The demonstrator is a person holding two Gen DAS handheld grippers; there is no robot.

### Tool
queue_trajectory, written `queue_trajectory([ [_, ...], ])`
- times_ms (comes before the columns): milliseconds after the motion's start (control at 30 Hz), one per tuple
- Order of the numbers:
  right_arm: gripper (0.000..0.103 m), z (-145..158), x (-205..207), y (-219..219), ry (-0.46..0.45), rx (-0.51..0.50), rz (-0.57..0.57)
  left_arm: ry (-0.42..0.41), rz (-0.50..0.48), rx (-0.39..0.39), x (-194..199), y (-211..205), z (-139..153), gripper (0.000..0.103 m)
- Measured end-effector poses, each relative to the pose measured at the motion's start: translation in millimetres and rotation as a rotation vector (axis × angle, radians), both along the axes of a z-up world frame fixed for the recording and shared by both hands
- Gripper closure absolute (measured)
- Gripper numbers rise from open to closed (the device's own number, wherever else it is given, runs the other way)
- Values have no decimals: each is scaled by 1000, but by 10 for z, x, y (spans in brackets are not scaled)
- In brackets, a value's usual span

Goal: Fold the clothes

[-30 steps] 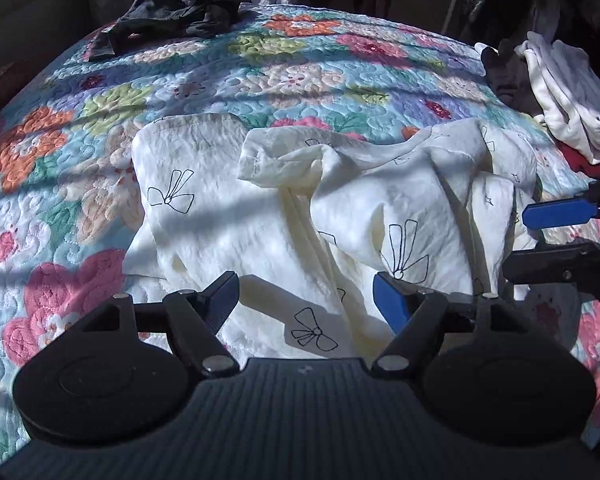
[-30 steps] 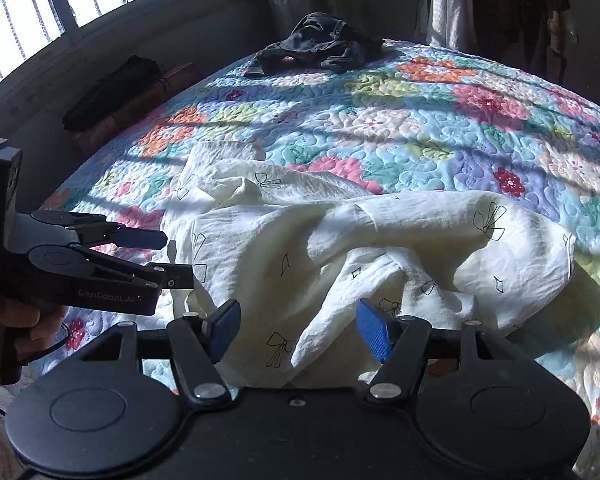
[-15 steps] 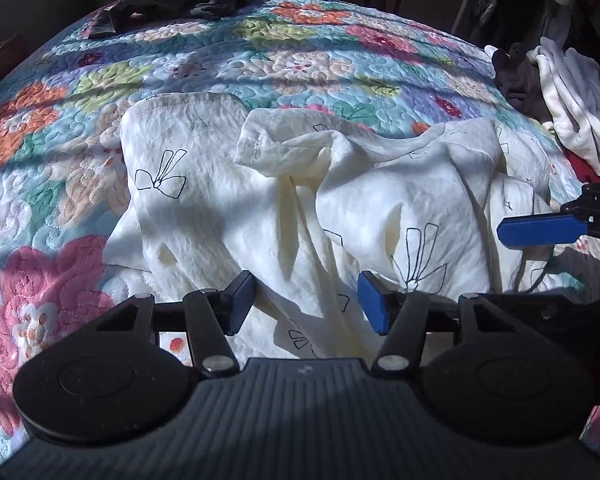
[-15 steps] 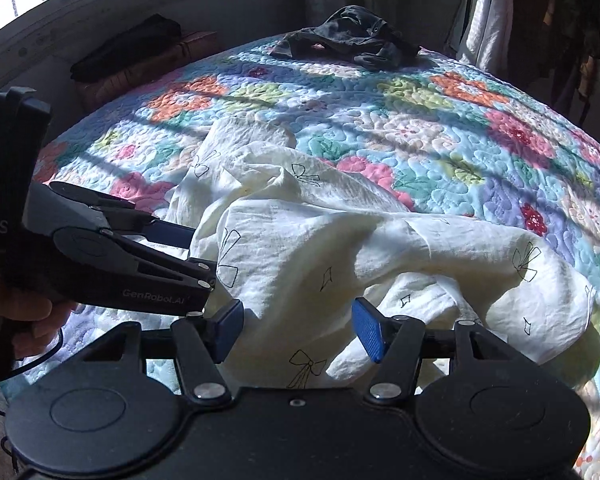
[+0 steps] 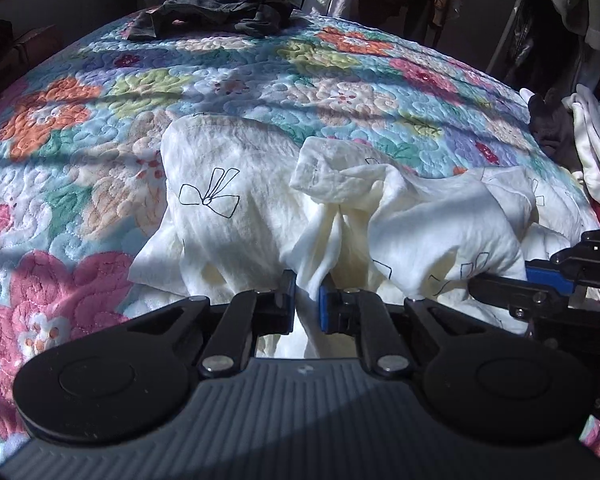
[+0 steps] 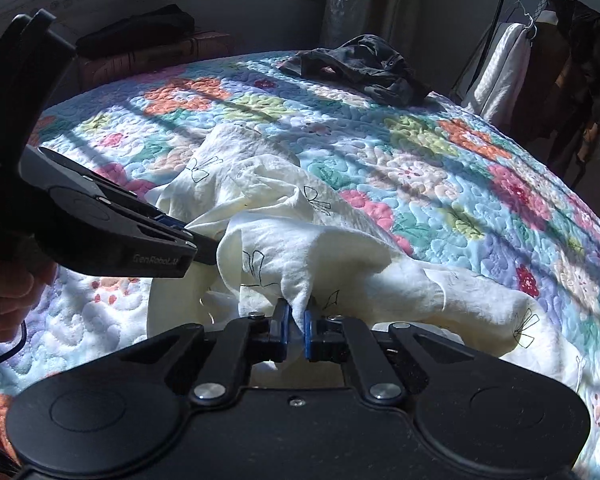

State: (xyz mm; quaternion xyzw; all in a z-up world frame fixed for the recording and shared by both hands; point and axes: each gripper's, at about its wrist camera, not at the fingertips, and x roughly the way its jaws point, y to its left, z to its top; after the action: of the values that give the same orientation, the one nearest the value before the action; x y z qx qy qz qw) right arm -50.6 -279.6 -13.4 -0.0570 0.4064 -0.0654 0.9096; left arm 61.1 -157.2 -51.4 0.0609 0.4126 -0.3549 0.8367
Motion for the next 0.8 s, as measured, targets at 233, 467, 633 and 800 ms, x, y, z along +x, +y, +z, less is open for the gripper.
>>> queue_trajectory([
  [233,101,171,-56,-220,-56,-58,-66,-41,26,3,6,147,77,92],
  [467,102,262,-85,-377,-82,-137,-118,55,39,-14,-13,162,27,80],
  [633,101,251,-150,-484,-67,-80,-146,14,-8,125,-13,-75,-191,20],
  [800,101,34,-225,-422,-23,29,-133,-21,12,92,16,-85,-202,67],
])
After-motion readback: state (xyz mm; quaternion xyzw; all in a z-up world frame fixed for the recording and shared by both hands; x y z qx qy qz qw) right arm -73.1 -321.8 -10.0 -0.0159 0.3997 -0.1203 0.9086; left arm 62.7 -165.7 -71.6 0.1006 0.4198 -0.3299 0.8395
